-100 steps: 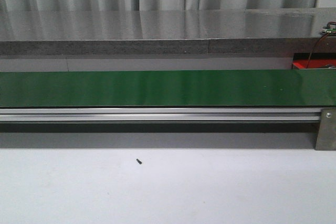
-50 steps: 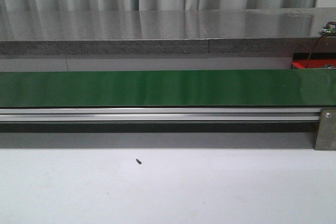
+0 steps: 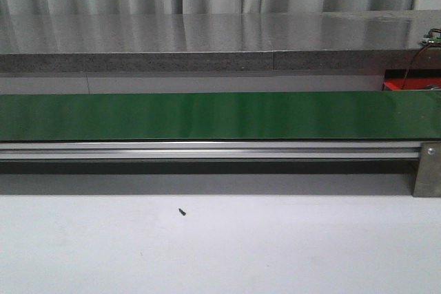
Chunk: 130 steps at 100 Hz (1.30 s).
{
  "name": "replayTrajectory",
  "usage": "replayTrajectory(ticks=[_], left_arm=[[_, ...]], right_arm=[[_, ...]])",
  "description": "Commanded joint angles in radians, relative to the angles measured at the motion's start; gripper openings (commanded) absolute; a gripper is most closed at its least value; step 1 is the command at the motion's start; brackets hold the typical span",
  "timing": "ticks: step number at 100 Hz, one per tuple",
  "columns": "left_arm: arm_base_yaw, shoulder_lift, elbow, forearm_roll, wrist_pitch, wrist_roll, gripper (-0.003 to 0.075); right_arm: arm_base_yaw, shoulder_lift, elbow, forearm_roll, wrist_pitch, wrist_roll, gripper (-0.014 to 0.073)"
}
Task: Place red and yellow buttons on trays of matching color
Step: 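Move the left gripper down over a red push button on the table, then grasp the red push button with the left gripper and carry it over the belt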
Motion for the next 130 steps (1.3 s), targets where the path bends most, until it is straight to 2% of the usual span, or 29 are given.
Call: replayTrajectory(ticks=[1, 50, 130], left_arm=[[0.032, 0.05, -0.035, -0.014, -0.088, -0.005, 0.0638], [0.035, 0.381, -0.174, 0.009, -0.113, -0.005, 0.0638], [0.033, 0.642, -0.265, -0.015, -0.198, -0.005, 0.0638]], right_arm=[[-0.007, -0.017, -0.019, 0.0, -0.085, -0.004, -0.0096], [-0.007, -0.017, -0.019, 0.0, -0.085, -0.004, -0.0096], [-0.007, -0.017, -0.019, 0.0, -0.085, -0.004, -0.0096]])
